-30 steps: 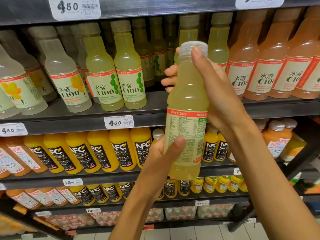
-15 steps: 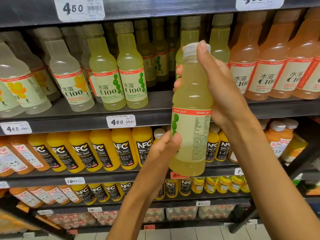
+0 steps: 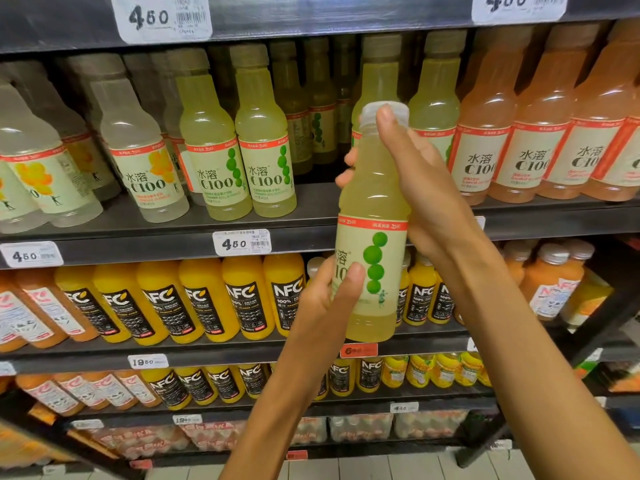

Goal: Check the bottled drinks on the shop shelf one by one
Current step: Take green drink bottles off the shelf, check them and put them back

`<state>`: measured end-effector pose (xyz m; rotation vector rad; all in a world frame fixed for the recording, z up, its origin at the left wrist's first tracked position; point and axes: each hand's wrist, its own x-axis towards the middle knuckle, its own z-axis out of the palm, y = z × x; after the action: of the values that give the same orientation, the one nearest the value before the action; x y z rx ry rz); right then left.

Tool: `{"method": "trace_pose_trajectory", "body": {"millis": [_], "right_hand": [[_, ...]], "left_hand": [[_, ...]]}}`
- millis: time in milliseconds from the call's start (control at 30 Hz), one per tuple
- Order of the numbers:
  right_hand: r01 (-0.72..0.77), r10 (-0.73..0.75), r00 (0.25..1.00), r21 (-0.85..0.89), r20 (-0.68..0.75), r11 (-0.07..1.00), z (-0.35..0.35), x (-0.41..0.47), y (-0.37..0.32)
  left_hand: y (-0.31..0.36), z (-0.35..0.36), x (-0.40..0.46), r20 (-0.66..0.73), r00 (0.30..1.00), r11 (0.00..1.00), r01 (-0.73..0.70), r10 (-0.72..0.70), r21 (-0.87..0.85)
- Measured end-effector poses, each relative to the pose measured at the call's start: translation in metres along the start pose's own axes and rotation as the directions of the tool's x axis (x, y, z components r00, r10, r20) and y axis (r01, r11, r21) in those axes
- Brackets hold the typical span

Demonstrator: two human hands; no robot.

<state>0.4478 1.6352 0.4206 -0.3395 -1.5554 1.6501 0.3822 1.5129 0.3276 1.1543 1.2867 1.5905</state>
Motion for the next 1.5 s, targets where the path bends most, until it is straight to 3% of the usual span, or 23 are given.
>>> {"method": "trace_pose_trajectory", "body": {"millis": [167,267,367,533,700,867,1133,1367,1500], "right_hand": [[0.059,-0.087,0.988,0.208,0.129,0.976,0.000,-0.002,-0.004],[0.130,-0.191,0.953,0.249,0.237,0.960,0.002,-0.007,-0.006],[0.213,-0.278,0.914,0.235,0.294,0.948,0.005,-0.012,-0.009],[0.312,-0.337,0.903,0.131,0.268,0.941,0.009,-0.018,-0.010],[0.329,-0.348,0.922,0.129,0.171,0.935,0.008,-0.024,-0.006],[0.248,-0.268,0.953,0.144,0.144,0.958,0.009,-0.020,-0.008],[-0.040,0.005,0.993,0.297,0.119,0.954,0.001,-0.003,-0.009],[-0.118,0.117,0.992,0.018,0.052,0.993,-0.003,0.003,-0.006],[-0.193,0.189,0.981,0.086,0.052,0.977,-0.005,0.007,-0.004]], "left_hand": [[0.001,-0.008,0.002,0.076,0.996,0.998,-0.037,0.040,-0.044],[0.002,-0.012,0.005,0.141,0.990,1.000,-0.004,0.008,-0.027],[0.000,-0.015,0.006,0.112,0.992,0.998,-0.055,0.057,-0.017],[-0.001,-0.016,0.009,0.017,0.982,0.982,-0.187,0.188,-0.036],[-0.004,-0.015,0.010,-0.033,0.976,0.977,-0.214,0.213,-0.020],[-0.004,-0.015,0.008,-0.004,0.986,0.986,-0.167,0.166,-0.005],[0.003,-0.012,-0.001,0.171,0.982,0.992,0.099,-0.084,-0.083],[0.003,-0.007,0.001,0.106,0.989,0.988,0.114,-0.103,-0.108],[0.005,-0.005,0.000,0.126,0.985,0.964,0.146,-0.120,-0.222]]}}
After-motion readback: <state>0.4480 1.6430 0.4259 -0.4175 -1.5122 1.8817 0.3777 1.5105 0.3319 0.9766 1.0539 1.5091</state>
